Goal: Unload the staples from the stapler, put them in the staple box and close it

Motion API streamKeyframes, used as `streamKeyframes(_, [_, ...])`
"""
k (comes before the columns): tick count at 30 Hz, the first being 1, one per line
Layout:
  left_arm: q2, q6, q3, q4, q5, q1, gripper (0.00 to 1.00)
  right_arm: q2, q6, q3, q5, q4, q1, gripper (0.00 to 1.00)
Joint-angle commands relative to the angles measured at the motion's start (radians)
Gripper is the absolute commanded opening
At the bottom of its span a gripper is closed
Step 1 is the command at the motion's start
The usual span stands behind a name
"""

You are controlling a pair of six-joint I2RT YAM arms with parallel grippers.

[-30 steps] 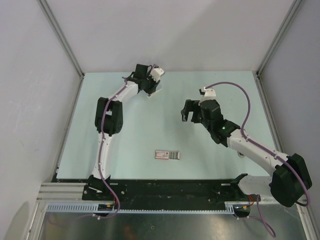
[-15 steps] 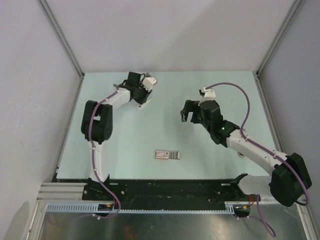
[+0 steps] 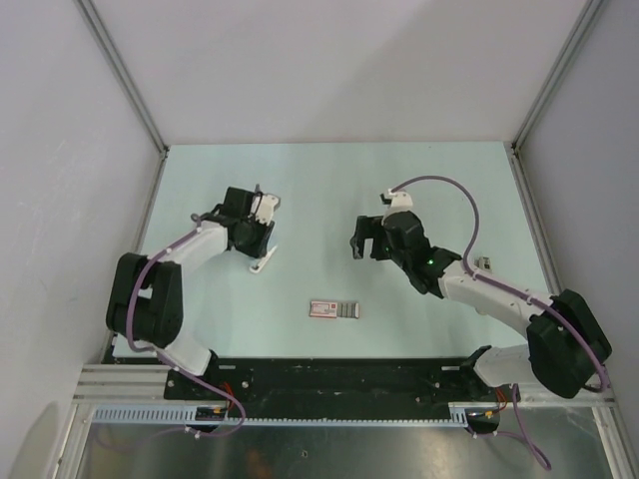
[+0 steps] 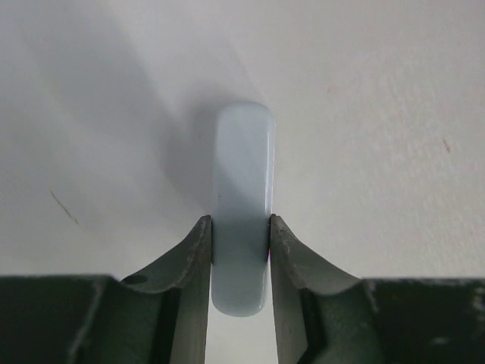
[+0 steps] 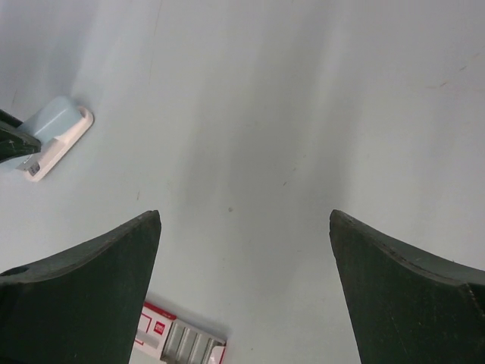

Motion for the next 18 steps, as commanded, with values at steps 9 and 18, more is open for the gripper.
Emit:
streamKeyframes(9, [-0.278, -0.208, -0.186, 0.036, -0.093, -0.002, 0.54, 0.117, 0.046, 0.01, 0.087, 0.07, 0.195, 0.98])
streamKeyframes(18, [-0.477, -0.187, -0.114, -0.1, 0.22, 0.118, 0.99, 0.345, 0.145, 0.306, 0.222, -0.191, 0.326, 0.99])
